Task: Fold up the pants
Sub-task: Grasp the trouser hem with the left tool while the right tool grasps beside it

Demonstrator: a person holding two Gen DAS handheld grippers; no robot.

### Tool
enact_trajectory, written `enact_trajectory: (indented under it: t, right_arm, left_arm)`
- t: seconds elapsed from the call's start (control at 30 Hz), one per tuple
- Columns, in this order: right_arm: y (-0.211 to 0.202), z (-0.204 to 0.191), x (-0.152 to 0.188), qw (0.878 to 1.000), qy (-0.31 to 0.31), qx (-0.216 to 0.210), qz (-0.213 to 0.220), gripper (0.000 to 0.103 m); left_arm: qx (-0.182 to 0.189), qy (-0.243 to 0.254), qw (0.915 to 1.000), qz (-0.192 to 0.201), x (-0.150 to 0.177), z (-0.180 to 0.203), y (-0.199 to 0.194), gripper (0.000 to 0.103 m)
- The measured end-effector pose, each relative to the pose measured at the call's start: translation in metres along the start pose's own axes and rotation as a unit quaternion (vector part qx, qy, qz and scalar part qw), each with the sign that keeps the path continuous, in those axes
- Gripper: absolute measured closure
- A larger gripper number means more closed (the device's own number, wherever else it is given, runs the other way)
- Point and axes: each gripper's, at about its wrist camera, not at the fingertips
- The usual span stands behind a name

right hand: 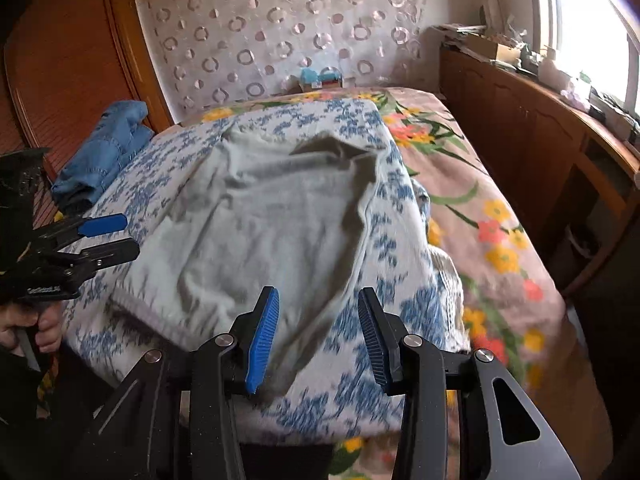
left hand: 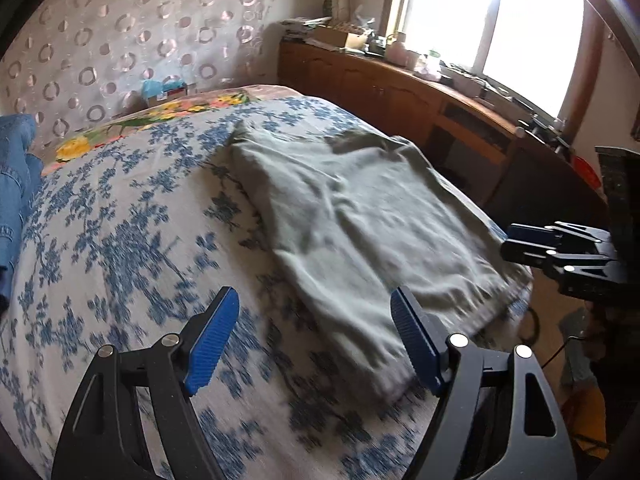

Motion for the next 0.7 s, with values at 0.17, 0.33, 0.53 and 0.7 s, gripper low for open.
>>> enact_trajectory:
  t: [0.17, 0.33, 0.53, 0.7]
  right_arm:
    - [-0.006, -0.012, 0.011, 1.0, 0.001, 0.015, -0.011, 0.06]
    - [-0.008, -0.015, 0.014, 1.0, 0.004, 0.017, -0.015, 0.06]
    - [-0.005, -0.017, 0.015, 1.0, 0.005, 0.013, -0.016, 0.06]
    - [-0.002, -0.016, 0.019, 1.0, 0.005, 0.008, -0.018, 0.06]
  left_arm:
    - [0.025, -0.006, 0.9997, -0.005, 0.017, 0.006, -0.006, 0.03]
    - [0.036, -0.015, 0.9992, -0.009, 0.027, 0.007, -0.007, 0.041]
    - [0.047, -0.018, 0.9986, -0.017, 0.03, 0.012, 0.001, 0.057]
    - [0.041, -0.007, 0.999, -0.018, 0.031, 0.017, 0.006, 0.06]
Point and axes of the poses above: each gripper's, at about its wrist camera, not at the fingertips, and y roughly the way its jaws point, z to its right, x to its underside, and after that the axes turned 8 degrees about x, right-handed
